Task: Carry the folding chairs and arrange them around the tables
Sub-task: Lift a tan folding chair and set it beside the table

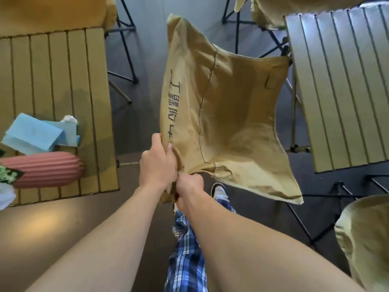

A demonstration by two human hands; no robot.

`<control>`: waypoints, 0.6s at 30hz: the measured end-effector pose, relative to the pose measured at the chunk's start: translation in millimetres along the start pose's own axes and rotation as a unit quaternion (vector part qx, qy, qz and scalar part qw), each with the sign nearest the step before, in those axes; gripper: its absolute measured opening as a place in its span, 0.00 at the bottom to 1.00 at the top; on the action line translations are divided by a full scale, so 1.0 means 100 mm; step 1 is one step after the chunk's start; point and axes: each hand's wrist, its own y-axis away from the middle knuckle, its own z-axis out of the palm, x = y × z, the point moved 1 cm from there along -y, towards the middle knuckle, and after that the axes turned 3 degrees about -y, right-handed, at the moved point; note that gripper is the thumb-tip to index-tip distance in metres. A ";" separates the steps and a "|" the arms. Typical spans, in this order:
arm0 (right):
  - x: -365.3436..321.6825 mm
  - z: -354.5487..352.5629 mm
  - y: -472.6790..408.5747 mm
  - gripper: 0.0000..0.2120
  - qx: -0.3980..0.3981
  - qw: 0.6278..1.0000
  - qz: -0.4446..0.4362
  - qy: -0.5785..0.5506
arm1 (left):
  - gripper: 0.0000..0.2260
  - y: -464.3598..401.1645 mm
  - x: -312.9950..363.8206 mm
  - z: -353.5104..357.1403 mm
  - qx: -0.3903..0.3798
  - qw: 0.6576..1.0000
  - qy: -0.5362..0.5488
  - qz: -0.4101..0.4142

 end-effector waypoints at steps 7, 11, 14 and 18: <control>-0.05 -0.09 -0.08 0.34 0.086 0.995 0.040 -0.017 | 0.13 0.05 0.04 0.07 0.040 0.970 0.060 -0.231; -0.05 -0.24 -0.17 0.32 0.107 0.992 0.064 -0.009 | 0.14 0.12 -0.02 0.13 0.081 0.951 0.078 -0.288; -0.03 -0.35 -0.16 0.27 0.133 0.990 0.051 -0.017 | 0.13 0.12 -0.04 0.15 0.097 0.938 0.082 -0.321; 0.02 -0.52 -0.22 0.22 0.114 0.992 0.050 -0.012 | 0.11 0.12 -0.02 0.14 0.066 0.959 0.019 -0.276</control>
